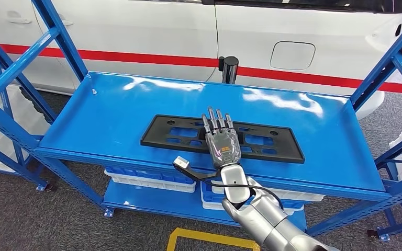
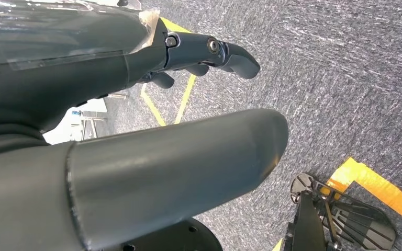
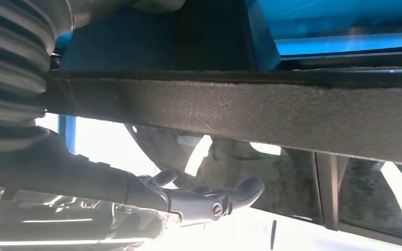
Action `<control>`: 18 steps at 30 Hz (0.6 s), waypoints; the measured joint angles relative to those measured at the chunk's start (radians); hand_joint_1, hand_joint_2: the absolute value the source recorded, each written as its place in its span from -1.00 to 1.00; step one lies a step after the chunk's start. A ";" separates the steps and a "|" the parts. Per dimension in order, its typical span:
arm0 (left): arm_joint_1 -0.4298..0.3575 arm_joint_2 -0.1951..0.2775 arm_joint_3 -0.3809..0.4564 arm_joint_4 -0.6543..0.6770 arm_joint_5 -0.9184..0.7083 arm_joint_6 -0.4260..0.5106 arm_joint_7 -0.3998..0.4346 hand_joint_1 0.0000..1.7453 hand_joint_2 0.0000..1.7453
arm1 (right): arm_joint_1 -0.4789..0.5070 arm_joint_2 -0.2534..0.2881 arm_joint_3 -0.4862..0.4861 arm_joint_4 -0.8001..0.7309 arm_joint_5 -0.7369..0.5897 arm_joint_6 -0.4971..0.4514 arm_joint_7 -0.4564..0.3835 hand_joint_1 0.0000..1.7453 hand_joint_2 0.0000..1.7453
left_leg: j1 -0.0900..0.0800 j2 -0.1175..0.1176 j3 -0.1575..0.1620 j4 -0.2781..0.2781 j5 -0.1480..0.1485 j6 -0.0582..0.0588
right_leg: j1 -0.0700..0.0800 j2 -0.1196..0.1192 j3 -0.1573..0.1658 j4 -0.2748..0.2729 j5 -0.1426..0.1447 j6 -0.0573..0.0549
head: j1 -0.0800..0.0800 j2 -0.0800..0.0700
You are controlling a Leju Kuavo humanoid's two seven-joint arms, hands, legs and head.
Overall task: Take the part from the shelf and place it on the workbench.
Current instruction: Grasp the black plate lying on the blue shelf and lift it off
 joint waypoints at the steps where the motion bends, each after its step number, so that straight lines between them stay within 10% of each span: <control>1: 0.000 0.000 0.000 0.000 0.000 0.000 0.000 -1.00 -1.00 | 0.000 -0.001 0.000 0.000 0.000 0.000 0.001 -1.00 1.00 | 0.000 0.000 0.000 0.000 0.000 0.000 | 0.000 0.000 0.000 0.000 0.000 0.000 | 0.000 0.000; 9: 0.000 -0.001 0.000 0.000 -0.006 0.003 0.000 -1.00 -1.00 | 0.001 -0.009 -0.001 0.000 0.000 0.014 0.016 -0.98 1.00 | -0.001 0.000 0.001 0.000 0.000 0.000 | -0.001 0.000 0.001 0.000 0.000 0.000 | 0.000 0.000; 13: 0.000 -0.001 0.000 0.000 -0.008 0.009 0.000 -1.00 -1.00 | 0.001 -0.014 0.000 -0.003 0.000 0.041 0.033 0.17 1.00 | -0.001 0.000 0.002 0.000 0.000 0.000 | -0.001 0.000 0.002 0.000 0.000 0.000 | 0.000 0.000; 18: 0.000 -0.002 0.002 0.000 -0.008 0.013 0.000 -1.00 -1.00 | 0.004 -0.019 0.001 -0.005 0.000 0.071 0.035 0.83 1.00 | -0.001 0.000 0.002 0.000 0.000 0.000 | -0.001 0.000 0.002 0.000 0.000 0.000 | 0.000 0.000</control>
